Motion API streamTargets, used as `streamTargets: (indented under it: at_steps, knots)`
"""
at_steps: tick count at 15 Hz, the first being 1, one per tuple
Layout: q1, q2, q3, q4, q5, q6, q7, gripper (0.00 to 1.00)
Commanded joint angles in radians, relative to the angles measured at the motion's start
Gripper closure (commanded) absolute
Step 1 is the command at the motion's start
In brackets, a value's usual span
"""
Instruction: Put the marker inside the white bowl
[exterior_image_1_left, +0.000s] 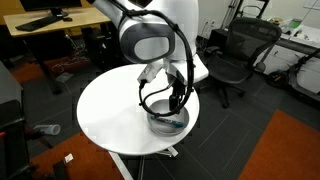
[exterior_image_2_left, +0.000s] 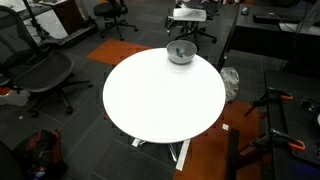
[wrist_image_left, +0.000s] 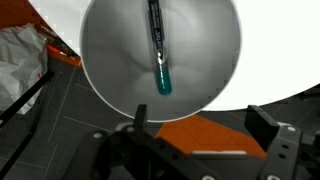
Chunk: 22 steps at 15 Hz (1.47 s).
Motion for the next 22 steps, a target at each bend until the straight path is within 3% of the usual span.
streamTargets:
  at_steps: [1,11,22]
  knots:
    - [0.018,-0.108,0.007,-0.094,0.003,-0.016,-0.028,0.00]
    - [0.085,-0.374,-0.004,-0.319,-0.101,-0.156,-0.016,0.00]
    - [0.085,-0.550,0.036,-0.453,-0.215,-0.289,0.000,0.00]
